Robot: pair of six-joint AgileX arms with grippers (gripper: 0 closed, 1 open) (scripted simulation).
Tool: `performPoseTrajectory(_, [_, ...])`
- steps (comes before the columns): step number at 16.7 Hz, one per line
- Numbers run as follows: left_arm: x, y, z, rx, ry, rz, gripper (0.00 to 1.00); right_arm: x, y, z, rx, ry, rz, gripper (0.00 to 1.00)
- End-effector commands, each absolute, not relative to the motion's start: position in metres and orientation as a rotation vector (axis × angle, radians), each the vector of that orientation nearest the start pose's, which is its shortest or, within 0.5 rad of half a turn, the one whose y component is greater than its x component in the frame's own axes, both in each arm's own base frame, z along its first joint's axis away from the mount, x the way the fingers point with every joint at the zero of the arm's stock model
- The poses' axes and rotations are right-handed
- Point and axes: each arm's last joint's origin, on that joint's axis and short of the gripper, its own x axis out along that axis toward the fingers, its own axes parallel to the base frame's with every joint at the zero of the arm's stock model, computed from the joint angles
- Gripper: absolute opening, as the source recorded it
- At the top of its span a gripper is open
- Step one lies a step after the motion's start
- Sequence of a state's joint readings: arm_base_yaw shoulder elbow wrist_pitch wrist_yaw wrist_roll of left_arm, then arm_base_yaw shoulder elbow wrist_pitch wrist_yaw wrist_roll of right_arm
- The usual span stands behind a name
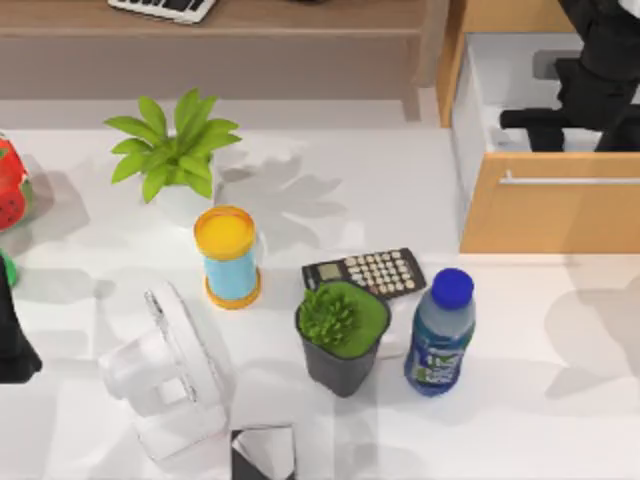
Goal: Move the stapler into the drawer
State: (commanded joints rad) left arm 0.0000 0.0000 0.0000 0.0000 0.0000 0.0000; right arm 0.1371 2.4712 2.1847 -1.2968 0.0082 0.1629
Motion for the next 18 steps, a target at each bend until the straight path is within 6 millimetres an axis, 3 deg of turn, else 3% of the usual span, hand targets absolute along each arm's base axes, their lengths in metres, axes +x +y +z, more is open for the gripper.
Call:
performPoseTrajectory(3, [0.106,-0.001,0.160,0.000,0.000,0.000,1.00,0.478,0.072,0.153,0.007,1.583,-0.014,0.98])
performPoseTrajectory(4, [0.106,-0.001,0.160,0.000,0.000,0.000,1.00,0.478,0.072,0.153,0.007,1.583,-0.014,1.00])
performPoseTrajectory(14, [0.106,-0.001,0.160,0.000,0.000,0.000,1.00,0.478,0.073,0.154,0.006,1.582,-0.012,1.00])
performPoseTrajectory(18, [0.106,-0.001,0.160,0.000,0.000,0.000,1.00,0.474,0.072,0.166,-0.015,1.536,0.007,1.00])
